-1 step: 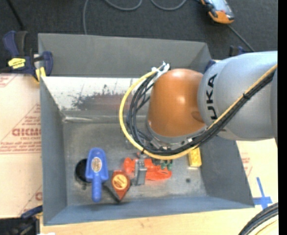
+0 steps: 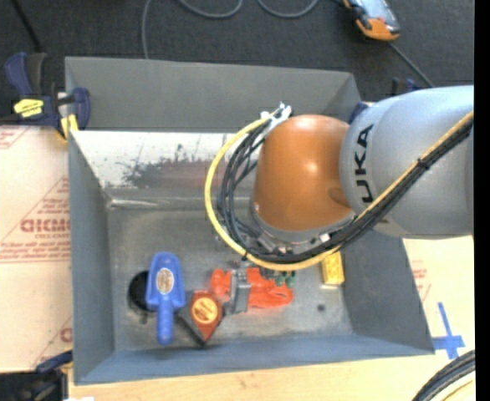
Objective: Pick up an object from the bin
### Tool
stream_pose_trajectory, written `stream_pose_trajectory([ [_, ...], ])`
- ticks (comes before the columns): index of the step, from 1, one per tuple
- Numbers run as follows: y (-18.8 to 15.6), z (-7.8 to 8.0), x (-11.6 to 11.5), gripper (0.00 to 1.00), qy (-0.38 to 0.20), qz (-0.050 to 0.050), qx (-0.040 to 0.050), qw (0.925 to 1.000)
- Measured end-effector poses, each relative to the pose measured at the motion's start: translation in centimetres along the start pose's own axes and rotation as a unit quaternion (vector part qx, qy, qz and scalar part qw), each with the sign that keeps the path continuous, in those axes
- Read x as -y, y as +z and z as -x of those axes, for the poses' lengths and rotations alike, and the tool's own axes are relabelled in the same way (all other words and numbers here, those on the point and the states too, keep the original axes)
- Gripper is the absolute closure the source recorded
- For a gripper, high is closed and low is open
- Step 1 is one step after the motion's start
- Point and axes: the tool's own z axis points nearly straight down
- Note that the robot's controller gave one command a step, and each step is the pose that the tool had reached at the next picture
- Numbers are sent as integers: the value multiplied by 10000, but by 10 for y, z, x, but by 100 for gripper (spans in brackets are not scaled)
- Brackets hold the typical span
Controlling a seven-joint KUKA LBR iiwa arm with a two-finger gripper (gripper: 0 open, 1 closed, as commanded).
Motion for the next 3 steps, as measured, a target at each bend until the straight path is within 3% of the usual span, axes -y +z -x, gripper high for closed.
stream_pose_trajectory([
  [1, 100, -7, 20, 100, -8, -11, 23, 10000],
  [2, 102, -9, 18, 0, -4, -2, 3, 10000],
  [3, 102, -9, 18, 0, -3, -2, 1, 10000],
])
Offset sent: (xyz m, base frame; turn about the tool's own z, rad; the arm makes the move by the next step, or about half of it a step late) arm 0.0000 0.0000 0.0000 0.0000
